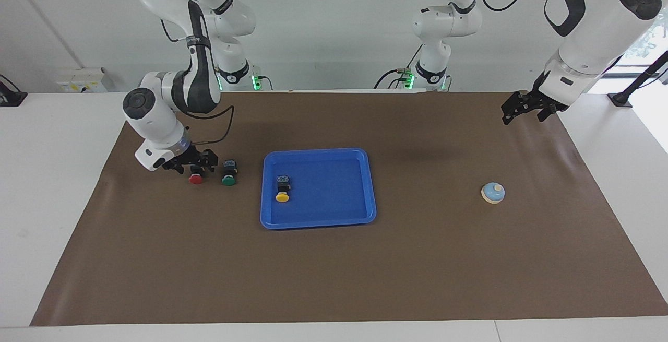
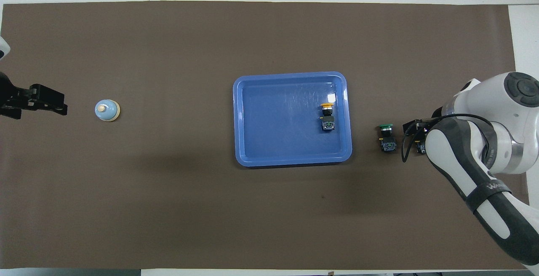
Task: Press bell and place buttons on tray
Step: 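Move the right gripper back and grasp the red-capped button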
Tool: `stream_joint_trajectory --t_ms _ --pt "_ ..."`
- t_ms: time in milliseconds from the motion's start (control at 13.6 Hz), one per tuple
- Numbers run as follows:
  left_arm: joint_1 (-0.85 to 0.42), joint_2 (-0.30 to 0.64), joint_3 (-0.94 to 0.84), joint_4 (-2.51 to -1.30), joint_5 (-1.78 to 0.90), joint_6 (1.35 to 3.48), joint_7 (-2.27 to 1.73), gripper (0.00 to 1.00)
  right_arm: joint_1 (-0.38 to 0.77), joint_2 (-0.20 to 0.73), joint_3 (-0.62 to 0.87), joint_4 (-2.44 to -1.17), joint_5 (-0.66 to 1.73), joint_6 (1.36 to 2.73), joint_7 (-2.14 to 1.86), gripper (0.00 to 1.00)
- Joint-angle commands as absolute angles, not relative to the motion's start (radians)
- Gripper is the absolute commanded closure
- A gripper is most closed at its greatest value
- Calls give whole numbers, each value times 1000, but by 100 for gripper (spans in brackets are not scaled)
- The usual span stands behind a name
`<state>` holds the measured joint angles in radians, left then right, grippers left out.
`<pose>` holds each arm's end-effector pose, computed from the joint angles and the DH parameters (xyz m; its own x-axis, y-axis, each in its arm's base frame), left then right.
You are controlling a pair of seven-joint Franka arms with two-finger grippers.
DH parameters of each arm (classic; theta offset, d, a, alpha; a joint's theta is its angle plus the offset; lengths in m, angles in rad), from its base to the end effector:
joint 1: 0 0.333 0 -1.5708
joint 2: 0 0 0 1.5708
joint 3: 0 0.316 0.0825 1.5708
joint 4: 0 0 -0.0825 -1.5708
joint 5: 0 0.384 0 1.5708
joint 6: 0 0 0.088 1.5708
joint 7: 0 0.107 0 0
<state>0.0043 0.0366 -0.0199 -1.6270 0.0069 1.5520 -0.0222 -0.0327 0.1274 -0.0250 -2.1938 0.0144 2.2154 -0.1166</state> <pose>0.5595 -0.0078 0.5762 0.9938 0.0068 -0.1112 0.0058 -0.9999 -0.0086 0.5345 -0.0303 0.3188 0.9933 0.0504 -0.1040 0.0486 -0.9986 -0.0196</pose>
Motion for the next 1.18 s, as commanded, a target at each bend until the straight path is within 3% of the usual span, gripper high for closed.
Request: stream_joint_trajectory --t_ms 0,441,515,589,736,956,1030,1104 --pt "14 29 -26 -1621 -2 1534 -20 0 -57 78 -20 -2287 12 2293 -196 0" --pt "12 29 -26 -1621 -2 1535 -20 0 -101 80 -20 -2322 12 2310 -258 0" --pt "12 28 -26 -1621 -2 1534 -20 0 -107 81 -20 -2322 12 2310 -267 4" --pt "12 28 -26 -1621 -2 1534 -20 0 -107 81 -20 -2325 12 2309 -267 12" --pt "14 29 -26 -1621 -2 1534 -20 0 -106 78 -20 -2332 12 2309 -261 38" --pt "12 28 -26 -1621 -2 1534 -20 0 -97 81 -18 -2327 12 2312 -258 92" --pt "12 29 -26 -1621 -2 1534 -20 0 -92 84 -18 -2319 14 2312 -256 100" --pt "12 29 -26 -1621 -2 1534 -20 0 -84 95 -15 -2281 15 2307 -255 100"
